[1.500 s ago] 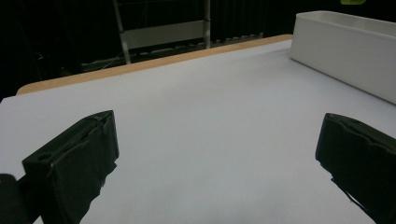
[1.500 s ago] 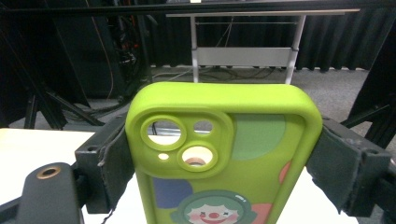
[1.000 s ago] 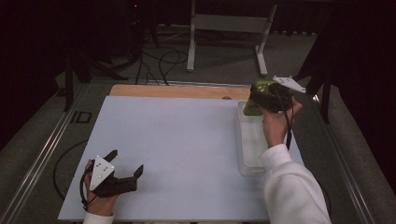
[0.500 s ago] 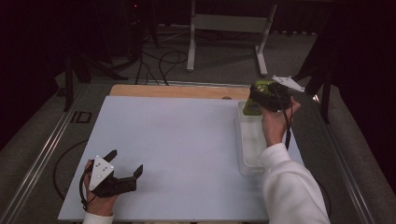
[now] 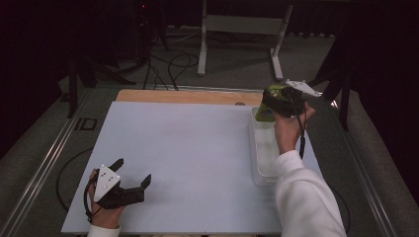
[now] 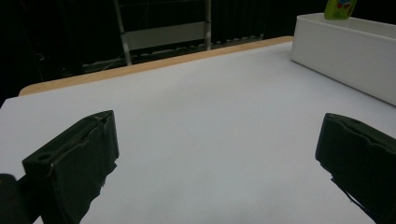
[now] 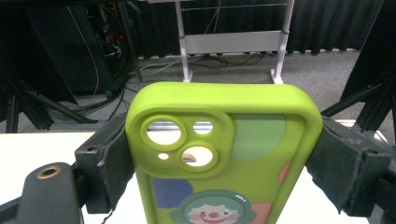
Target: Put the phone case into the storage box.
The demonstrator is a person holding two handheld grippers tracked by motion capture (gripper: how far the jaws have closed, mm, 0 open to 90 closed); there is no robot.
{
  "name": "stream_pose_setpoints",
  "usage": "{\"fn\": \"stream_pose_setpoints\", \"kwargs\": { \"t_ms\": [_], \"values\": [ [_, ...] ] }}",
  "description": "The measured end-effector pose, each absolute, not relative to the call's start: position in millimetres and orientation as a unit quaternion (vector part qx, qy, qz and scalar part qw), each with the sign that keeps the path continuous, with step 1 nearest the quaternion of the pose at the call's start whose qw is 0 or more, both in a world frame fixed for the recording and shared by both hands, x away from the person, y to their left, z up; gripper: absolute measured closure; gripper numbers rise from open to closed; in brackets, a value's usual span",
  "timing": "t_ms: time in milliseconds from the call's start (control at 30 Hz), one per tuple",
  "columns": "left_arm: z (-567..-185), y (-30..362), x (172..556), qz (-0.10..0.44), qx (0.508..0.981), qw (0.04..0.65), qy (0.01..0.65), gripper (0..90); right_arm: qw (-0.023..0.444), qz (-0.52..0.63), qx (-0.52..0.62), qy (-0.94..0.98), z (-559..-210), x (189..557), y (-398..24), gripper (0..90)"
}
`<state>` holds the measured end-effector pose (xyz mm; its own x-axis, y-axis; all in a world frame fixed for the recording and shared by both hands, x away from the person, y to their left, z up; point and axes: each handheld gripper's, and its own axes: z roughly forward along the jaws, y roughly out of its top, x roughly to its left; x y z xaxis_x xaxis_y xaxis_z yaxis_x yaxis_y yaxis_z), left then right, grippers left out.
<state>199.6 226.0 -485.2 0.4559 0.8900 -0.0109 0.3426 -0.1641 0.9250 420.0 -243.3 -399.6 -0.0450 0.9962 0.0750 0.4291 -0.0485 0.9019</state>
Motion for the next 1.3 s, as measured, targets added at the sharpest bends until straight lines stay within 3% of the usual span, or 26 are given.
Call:
{"fn": "stream_pose_setpoints", "kwargs": {
  "t_ms": [1300],
  "values": [
    [-483.9, 227.5, 198.0, 0.289, 0.705, 0.48, 0.435, 0.2, 0.344, 0.382, 0.602, 0.611, -426.4, 440.5, -236.4, 15.4]
  ]
}}
